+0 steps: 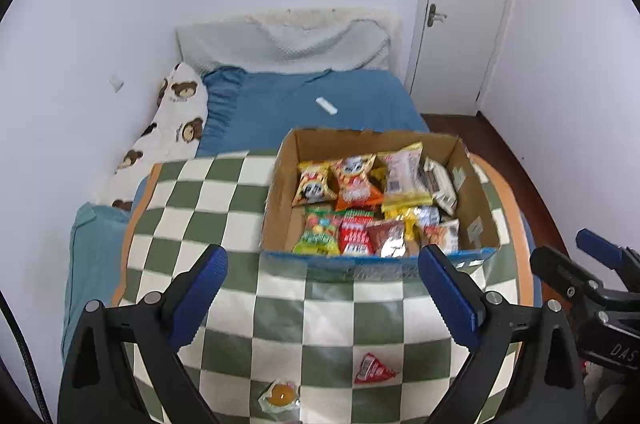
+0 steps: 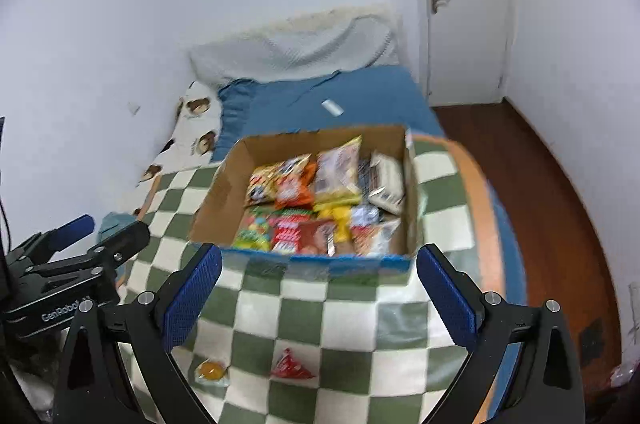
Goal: Organize snacks
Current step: 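Grasp the orange-yolk pastry with the left tool while the right tool grasps the small red packet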
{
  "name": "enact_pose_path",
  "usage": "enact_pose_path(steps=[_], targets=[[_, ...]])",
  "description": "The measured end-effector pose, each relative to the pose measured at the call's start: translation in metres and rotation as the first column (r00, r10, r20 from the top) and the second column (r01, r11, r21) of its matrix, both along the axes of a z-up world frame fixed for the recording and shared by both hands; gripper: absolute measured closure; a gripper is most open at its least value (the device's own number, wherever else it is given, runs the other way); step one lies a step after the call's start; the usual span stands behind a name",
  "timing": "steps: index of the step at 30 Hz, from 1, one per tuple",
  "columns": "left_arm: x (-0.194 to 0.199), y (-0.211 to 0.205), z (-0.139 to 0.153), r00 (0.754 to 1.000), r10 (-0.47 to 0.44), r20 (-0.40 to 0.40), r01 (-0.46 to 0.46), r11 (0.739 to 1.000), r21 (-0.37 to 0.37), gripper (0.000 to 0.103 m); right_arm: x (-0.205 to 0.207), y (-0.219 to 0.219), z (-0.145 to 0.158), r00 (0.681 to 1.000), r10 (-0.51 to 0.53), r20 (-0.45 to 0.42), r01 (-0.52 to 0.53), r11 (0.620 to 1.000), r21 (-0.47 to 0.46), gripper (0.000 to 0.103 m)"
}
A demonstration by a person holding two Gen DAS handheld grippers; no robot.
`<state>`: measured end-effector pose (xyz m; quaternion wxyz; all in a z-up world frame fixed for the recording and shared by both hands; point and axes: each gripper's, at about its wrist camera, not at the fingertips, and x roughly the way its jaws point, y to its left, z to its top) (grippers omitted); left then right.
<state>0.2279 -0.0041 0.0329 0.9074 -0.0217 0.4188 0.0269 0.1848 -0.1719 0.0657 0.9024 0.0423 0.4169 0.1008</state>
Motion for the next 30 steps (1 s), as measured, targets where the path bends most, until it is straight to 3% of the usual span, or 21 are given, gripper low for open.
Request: enact_pose_path(steps=[3,4,5,6,8,14,17,19,21,24,26,28,30], targets=[[-0.011,0.012,-0.023,0.997,0.024,-0.067,-0.023,1.000,0.002,0.005,-0.003,0.008,-0.035,0.993,0.056,-0.109,-0.047,0.996,0.080,0.005],[-0.015,0.017,-0.035,0.995,0.035,-0.098,-0.035,0.999,0.009,0.005,-0.003,0.011,-0.045,0.988,0.076,-0.136,-0.064,0.994,0.089,0.010],[-0.020,0.022,-0.046,0.991,0.043,-0.125,-0.042,0.999,0.014,0.005,-0.005,0.018,-0.062,0.978,0.110,-0.180,-0.093,0.991,0.101,0.024],[-0.025,0.030,-0.063,0.984,0.060,-0.166,-0.056,0.998,0.023,0.005,-0.006,0.025,-0.082,0.963,0.139,-0.230,-0.115,0.987,0.113,0.030],[-0.034,0.041,-0.089,0.970,0.078,-0.231,-0.072,0.997,0.033,0.005,-0.010,0.034,-0.113,0.942,0.161,-0.296,-0.130,0.984,0.123,0.030],[-0.058,0.063,-0.181,0.879,0.108,-0.464,-0.106,0.994,0.029,0.005,-0.012,0.058,-0.208,0.866,0.181,-0.466,-0.153,0.983,0.096,0.030],[-0.065,0.072,-0.224,0.819,0.103,-0.565,-0.161,0.986,-0.053,0.006,-0.009,0.067,-0.244,0.836,0.169,-0.522,-0.157,0.985,0.067,0.030],[-0.066,0.077,-0.241,0.799,0.107,-0.591,-0.202,0.975,-0.097,0.006,-0.008,0.072,-0.264,0.823,0.154,-0.546,-0.155,0.987,0.045,0.032],[-0.065,0.079,-0.252,0.795,0.109,-0.596,-0.231,0.964,-0.132,0.011,-0.007,0.075,-0.274,0.817,0.154,-0.555,-0.155,0.987,0.046,0.039],[-0.058,0.074,-0.263,0.795,0.105,-0.597,-0.230,0.964,-0.137,0.027,-0.005,0.078,-0.286,0.808,0.148,-0.570,-0.152,0.988,0.042,0.044],[-0.053,0.068,-0.273,0.786,0.088,-0.612,-0.213,0.968,-0.134,0.052,-0.004,0.080,-0.291,0.811,0.144,-0.566,-0.160,0.987,0.021,0.047],[-0.052,0.062,-0.286,0.771,0.081,-0.631,-0.198,0.973,-0.117,0.052,-0.004,0.083,-0.293,0.815,0.151,-0.560,-0.172,0.985,0.015,0.051],[-0.055,0.058,-0.288,0.778,0.086,-0.623,-0.188,0.977,-0.100,0.052,-0.005,0.084,-0.292,0.822,0.156,-0.547,-0.182,0.983,0.007,0.054]])
